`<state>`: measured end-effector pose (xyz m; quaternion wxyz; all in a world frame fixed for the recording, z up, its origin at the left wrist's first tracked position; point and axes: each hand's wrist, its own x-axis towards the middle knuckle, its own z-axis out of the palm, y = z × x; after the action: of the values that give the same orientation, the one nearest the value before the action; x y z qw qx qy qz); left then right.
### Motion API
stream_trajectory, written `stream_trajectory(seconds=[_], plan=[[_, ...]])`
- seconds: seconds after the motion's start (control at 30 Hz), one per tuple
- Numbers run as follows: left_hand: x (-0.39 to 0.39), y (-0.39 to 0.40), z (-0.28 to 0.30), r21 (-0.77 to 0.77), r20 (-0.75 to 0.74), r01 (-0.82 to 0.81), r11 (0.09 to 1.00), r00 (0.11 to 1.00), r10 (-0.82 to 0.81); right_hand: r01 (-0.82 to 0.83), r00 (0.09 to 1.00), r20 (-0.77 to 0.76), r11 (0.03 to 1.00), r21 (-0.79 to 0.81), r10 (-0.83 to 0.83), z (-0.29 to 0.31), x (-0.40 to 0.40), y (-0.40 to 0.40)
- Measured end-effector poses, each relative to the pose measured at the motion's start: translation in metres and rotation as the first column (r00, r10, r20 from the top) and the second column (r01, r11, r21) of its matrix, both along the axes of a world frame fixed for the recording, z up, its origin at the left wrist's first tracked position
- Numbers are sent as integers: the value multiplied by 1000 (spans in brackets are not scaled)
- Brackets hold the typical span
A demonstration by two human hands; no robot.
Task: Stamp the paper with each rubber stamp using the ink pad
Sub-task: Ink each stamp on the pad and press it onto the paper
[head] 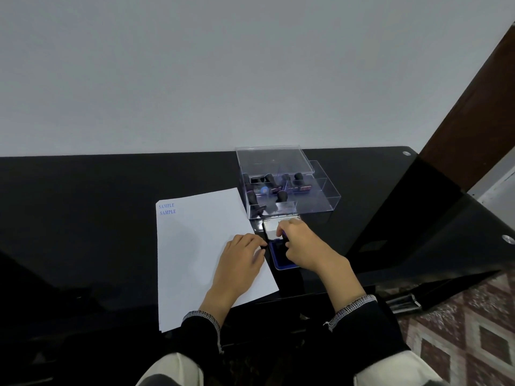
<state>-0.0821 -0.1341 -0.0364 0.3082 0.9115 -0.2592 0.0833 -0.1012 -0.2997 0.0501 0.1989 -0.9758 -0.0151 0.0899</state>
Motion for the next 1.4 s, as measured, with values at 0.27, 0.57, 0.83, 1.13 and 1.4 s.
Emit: stream_trajectory(seconds=[0.27,0.57,0.83,1.13,1.4], plan=[[0,-1,1,-5,15,-4,1000,1000,4,102,988,115,995,17,-103,-12,-7,17],[1,-1,1,14,2,-8,1000,1000,8,282,955,106,959,-35,-277,-8,-6,30],[1,-1,1,15,1,-4,1000,1000,4,202,962,218,968,-147,-167,-15,-11,20],[0,-1,0,7,-32,-15,1000,999,15,234,942,276,962,-139,-190,-25,-14,18],[-2,0,6,85,-13,20,996,1000,-19,258,938,266,959,-113,-221,-27,-7,20]])
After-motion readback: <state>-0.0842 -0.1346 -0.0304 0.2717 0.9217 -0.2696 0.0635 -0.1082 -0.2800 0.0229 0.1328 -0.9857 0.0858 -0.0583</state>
